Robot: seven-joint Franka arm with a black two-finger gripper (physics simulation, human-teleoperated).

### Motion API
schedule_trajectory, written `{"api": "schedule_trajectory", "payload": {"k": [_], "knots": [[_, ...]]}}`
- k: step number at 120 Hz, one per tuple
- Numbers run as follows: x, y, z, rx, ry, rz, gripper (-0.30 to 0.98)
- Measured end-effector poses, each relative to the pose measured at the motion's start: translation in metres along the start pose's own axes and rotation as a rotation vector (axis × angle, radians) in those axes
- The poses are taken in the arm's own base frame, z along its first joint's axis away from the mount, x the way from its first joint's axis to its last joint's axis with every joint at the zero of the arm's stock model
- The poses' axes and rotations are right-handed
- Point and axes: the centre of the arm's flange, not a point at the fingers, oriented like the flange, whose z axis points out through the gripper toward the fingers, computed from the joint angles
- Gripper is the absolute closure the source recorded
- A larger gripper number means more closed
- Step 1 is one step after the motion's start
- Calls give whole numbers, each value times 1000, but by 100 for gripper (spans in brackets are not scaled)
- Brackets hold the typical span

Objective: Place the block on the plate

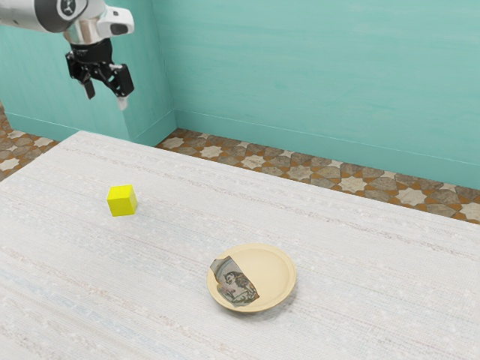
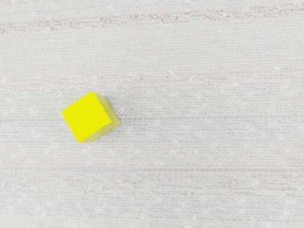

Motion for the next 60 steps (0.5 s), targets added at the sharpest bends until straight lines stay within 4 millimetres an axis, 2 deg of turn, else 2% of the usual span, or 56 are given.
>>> {"api": "schedule_trajectory", "payload": {"k": [8, 12, 16, 28, 35, 43, 60], "knots": [[0, 0, 3, -10, -13, -1, 0], [3, -2, 15, -18, -26, -9, 0], [9, -12, 36, -36, -47, -31, 0], [25, -57, 124, -85, -134, -139, 0], [35, -77, 164, -96, -164, -183, 0], [42, -94, 197, -102, -186, -222, 0], [49, -107, 242, -125, -207, -269, 0]]}}
